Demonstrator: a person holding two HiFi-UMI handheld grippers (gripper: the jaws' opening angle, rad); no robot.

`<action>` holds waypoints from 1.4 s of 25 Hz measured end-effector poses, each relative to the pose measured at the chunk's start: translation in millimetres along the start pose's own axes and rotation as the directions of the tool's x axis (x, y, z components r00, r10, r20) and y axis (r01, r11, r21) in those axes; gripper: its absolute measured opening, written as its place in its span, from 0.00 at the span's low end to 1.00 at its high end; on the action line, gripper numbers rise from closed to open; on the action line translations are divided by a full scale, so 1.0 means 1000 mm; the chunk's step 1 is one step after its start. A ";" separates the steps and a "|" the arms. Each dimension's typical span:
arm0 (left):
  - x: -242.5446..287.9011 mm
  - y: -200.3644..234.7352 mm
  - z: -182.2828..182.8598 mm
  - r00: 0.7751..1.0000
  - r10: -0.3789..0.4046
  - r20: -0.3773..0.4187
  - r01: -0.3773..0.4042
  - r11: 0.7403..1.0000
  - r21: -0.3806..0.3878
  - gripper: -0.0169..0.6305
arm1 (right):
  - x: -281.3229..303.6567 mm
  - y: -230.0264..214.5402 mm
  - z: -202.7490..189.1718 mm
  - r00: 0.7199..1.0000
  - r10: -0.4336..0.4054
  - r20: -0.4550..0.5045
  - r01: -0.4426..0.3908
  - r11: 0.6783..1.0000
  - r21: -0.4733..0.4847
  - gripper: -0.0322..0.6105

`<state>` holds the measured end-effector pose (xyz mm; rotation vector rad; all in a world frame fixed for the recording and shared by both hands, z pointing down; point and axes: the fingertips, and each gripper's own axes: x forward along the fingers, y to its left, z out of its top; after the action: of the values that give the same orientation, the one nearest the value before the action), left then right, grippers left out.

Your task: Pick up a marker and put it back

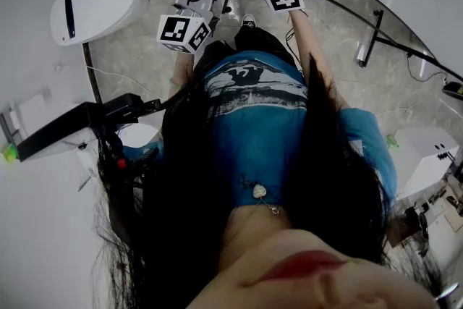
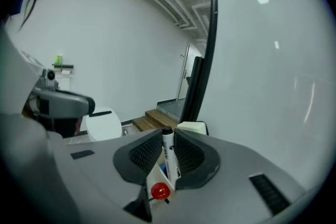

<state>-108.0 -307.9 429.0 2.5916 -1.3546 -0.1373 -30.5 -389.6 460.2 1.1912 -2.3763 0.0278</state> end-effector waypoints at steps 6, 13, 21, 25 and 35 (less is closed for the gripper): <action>0.005 -0.012 -0.002 0.998 -0.058 -0.009 0.057 0.998 -0.016 0.03 | -0.043 -0.020 0.033 0.989 -0.048 0.138 0.033 0.994 0.107 0.16; 0.007 -0.018 -0.001 0.996 -0.086 -0.020 0.086 0.996 0.012 0.03 | -0.098 -0.040 0.066 0.951 -0.112 0.289 0.043 0.971 0.236 0.16; 0.009 -0.019 -0.007 0.993 -0.099 -0.067 0.101 0.994 0.038 0.03 | -0.117 -0.044 0.076 0.932 -0.140 0.335 0.053 0.965 0.258 0.16; 0.009 -0.019 -0.009 0.991 -0.102 -0.082 0.105 0.994 0.043 0.03 | -0.115 -0.042 0.074 0.933 -0.136 0.332 0.048 0.964 0.260 0.16; 0.006 -0.012 -0.003 0.996 -0.089 -0.027 0.089 0.996 0.011 0.03 | -0.104 -0.042 0.069 0.944 -0.137 0.301 0.074 0.974 0.212 0.16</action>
<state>-94.1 -305.6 429.5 2.6546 -1.2352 -0.1083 26.1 -353.3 346.7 1.5151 -2.6275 0.0433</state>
